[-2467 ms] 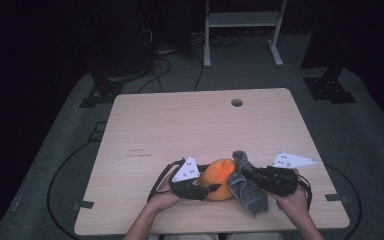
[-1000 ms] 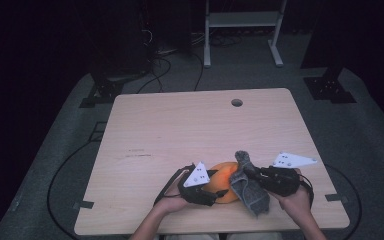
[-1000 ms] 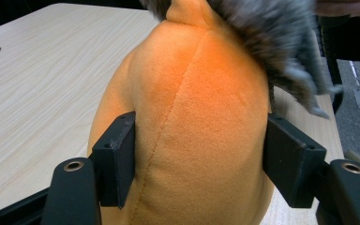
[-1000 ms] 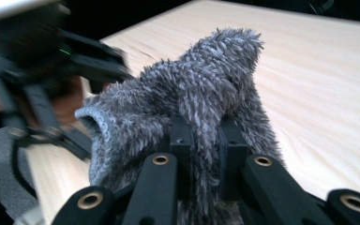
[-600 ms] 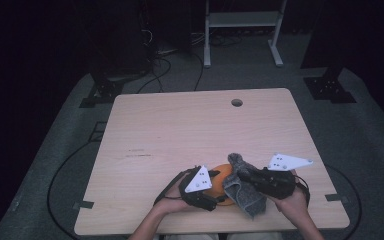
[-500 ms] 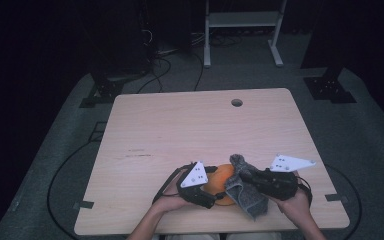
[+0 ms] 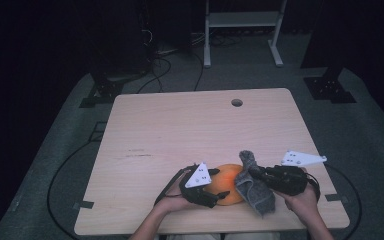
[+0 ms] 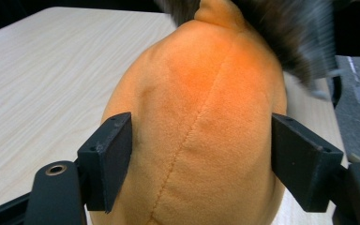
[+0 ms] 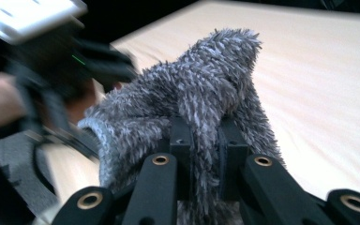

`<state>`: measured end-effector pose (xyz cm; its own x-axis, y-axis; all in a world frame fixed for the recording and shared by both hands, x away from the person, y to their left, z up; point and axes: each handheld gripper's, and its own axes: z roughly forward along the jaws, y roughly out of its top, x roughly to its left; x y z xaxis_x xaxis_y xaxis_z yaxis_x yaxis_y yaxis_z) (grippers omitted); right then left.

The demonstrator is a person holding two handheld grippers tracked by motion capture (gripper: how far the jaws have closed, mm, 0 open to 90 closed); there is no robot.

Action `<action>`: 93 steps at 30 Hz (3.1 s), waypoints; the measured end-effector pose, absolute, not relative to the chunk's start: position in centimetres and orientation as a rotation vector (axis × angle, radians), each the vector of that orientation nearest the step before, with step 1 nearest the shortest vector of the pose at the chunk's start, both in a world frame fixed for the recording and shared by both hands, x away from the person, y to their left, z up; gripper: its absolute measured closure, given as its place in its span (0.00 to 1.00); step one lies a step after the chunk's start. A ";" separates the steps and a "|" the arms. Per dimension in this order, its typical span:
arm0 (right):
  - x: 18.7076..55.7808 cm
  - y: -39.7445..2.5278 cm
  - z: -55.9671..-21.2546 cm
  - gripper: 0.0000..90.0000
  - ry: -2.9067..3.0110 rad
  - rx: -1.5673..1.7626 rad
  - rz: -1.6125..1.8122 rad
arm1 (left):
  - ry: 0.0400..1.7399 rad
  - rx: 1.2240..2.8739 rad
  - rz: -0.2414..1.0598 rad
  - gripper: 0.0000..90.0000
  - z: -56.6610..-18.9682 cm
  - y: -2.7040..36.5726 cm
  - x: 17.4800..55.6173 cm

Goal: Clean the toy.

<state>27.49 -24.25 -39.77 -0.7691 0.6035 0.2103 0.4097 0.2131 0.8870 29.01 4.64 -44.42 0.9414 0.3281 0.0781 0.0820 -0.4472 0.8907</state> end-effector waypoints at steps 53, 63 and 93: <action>26.8 -22.8 -40.1 0.87 2.295 0.934 1.516 | 0.338 2.037 0.256 0.24 -45.1 4.6 29.5; 25.4 -21.8 -37.5 0.88 2.231 0.826 1.494 | 0.318 2.013 0.321 0.43 -42.9 4.2 28.7; 27.4 -23.2 -41.0 0.88 2.313 0.972 1.466 | 0.375 2.010 0.214 0.11 -42.7 6.0 30.2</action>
